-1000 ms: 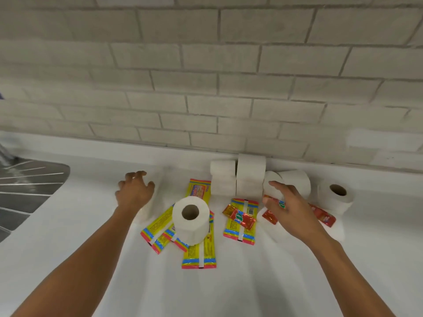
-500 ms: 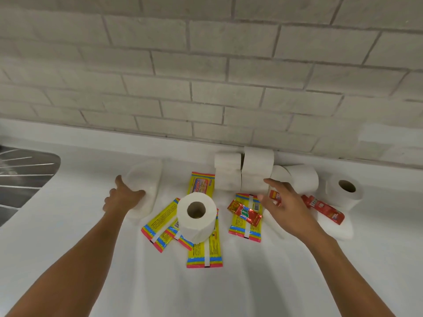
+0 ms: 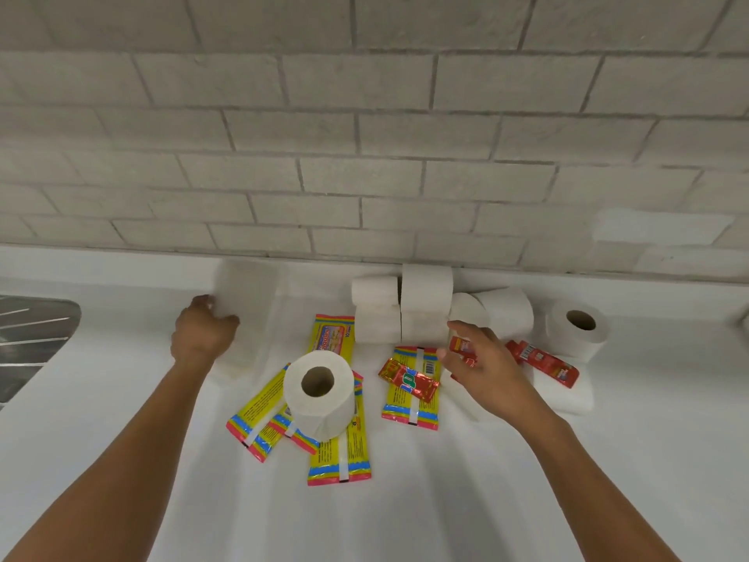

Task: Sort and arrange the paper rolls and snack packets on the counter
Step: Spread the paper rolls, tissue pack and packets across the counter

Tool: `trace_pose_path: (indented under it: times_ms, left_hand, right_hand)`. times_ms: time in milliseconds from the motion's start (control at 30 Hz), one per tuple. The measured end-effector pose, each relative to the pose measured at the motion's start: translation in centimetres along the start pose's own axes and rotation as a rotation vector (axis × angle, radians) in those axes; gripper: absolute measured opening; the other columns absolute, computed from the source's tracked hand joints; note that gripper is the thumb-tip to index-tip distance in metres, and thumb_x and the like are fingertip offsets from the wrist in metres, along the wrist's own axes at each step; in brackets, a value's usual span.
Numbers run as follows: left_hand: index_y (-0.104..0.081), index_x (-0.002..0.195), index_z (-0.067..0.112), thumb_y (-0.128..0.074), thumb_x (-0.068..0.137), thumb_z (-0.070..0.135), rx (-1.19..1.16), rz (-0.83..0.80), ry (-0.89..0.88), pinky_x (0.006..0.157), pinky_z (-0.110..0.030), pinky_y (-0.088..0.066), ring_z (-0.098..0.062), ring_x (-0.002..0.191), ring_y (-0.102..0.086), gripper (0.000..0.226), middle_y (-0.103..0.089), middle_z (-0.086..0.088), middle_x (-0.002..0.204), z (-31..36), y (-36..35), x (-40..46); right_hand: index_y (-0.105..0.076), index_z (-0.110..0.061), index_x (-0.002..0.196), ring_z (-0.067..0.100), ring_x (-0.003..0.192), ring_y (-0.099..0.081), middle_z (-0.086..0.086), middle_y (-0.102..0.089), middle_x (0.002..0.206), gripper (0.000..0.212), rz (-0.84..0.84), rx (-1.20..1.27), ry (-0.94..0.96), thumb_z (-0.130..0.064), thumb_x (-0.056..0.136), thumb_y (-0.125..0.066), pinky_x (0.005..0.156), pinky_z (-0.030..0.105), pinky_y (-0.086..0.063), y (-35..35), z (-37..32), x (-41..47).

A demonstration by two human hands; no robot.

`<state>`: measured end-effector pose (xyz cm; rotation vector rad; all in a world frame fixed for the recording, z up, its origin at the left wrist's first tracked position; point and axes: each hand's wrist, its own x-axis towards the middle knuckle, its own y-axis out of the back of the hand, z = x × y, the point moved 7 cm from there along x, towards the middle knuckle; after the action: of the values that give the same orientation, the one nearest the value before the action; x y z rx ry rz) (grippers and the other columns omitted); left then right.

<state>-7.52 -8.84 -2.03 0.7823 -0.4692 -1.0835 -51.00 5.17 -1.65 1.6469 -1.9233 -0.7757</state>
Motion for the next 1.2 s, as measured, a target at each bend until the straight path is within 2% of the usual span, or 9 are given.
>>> trace_pose_path:
  times_ms: [67,167,400,500,700,767,867,1000,1200]
  left_hand:
    - [-0.049,0.138,0.019,-0.072,0.081,0.025,-0.074,0.063,-0.095,0.096,-0.045,-0.046,-0.038,0.116,-0.058,0.061,-0.061,-0.011,0.132,3.1,0.8,-1.3]
    - [-0.049,0.135,0.023,-0.072,0.082,0.027,-0.201,0.099,-0.191,0.094,-0.039,-0.044,-0.032,0.116,-0.059,0.058,-0.062,-0.008,0.129,7.9,0.9,-4.1]
    - [-0.049,0.133,0.031,-0.072,0.084,0.022,-0.573,-0.086,-0.291,0.091,-0.035,-0.049,-0.020,0.113,-0.060,0.055,-0.060,0.003,0.124,17.9,-4.3,-14.1]
    - [-0.050,0.133,0.032,-0.072,0.086,0.019,-0.701,-0.223,-0.283,0.095,-0.041,-0.052,-0.019,0.110,-0.062,0.053,-0.061,0.002,0.125,21.6,-8.4,-19.5]
    - [-0.051,0.129,0.038,-0.069,0.088,0.019,-0.840,-0.473,-0.317,0.082,-0.028,-0.057,-0.011,0.103,-0.066,0.049,-0.062,0.012,0.120,29.8,-17.9,-32.5]
    - [-0.049,0.133,0.039,-0.068,0.090,0.022,-0.845,-0.538,-0.325,0.084,-0.032,-0.058,-0.010,0.104,-0.066,0.050,-0.062,0.012,0.123,32.2,-20.6,-36.5]
    - [-0.044,0.138,0.041,-0.066,0.092,0.026,-0.820,-0.589,-0.370,0.070,-0.014,-0.054,-0.001,0.102,-0.064,0.053,-0.059,0.020,0.124,34.7,-23.3,-40.9]
    - [-0.042,0.141,0.042,-0.064,0.093,0.039,-0.704,-0.662,-0.468,0.067,-0.006,-0.049,0.006,0.106,-0.058,0.053,-0.056,0.021,0.127,38.5,-26.7,-45.7]
    - [-0.043,0.138,0.053,-0.060,0.093,0.049,-0.589,-0.659,-0.593,0.098,-0.022,-0.039,0.005,0.123,-0.047,0.048,-0.052,0.027,0.131,42.5,-30.8,-49.0]
  right_hand:
    - [-0.044,-0.034,0.143,0.006,0.108,-0.051,0.000,-0.046,0.143,0.052,-0.005,0.031,0.001,-0.051,0.095,-0.055,0.083,0.015,-0.041,0.4,0.2,0.0]
    - [-0.044,-0.035,0.143,0.001,0.098,-0.051,-0.002,-0.046,0.142,0.051,-0.008,0.090,-0.003,-0.049,0.095,-0.056,0.062,0.003,-0.039,1.3,0.5,0.2]
    - [-0.045,-0.039,0.140,0.012,0.120,-0.055,-0.006,-0.049,0.140,0.052,0.000,0.378,-0.049,-0.053,0.092,-0.058,0.090,0.030,-0.052,6.4,2.1,-0.6]
    - [-0.045,-0.041,0.138,0.000,0.108,-0.058,-0.010,-0.051,0.132,0.052,0.000,0.504,-0.077,-0.055,0.091,-0.060,0.074,0.013,-0.047,9.6,3.5,-1.3]
    - [-0.035,-0.046,0.141,0.003,0.110,-0.061,-0.012,-0.059,0.125,0.067,0.038,0.695,-0.130,-0.063,0.083,-0.065,0.082,0.020,-0.049,18.4,10.5,-3.5]
    - [-0.037,-0.043,0.140,0.005,0.104,-0.067,-0.012,-0.063,0.122,0.071,0.059,0.769,-0.144,-0.060,0.080,-0.070,0.084,0.027,-0.056,21.1,13.2,-4.3]
    - [-0.044,-0.034,0.137,0.011,0.103,-0.070,-0.008,-0.068,0.122,0.066,0.104,0.861,-0.156,-0.050,0.080,-0.075,0.089,0.039,-0.059,24.0,16.4,-5.3]
    - [-0.052,-0.031,0.131,0.016,0.104,-0.071,-0.005,-0.070,0.120,0.051,0.206,0.952,-0.182,-0.036,0.086,-0.074,0.089,0.041,-0.059,29.4,21.6,-7.0]
    - [-0.047,-0.030,0.135,0.022,0.104,-0.070,-0.001,-0.068,0.121,0.056,0.347,0.917,-0.247,-0.030,0.085,-0.074,0.088,0.043,-0.058,39.0,29.3,-7.7]
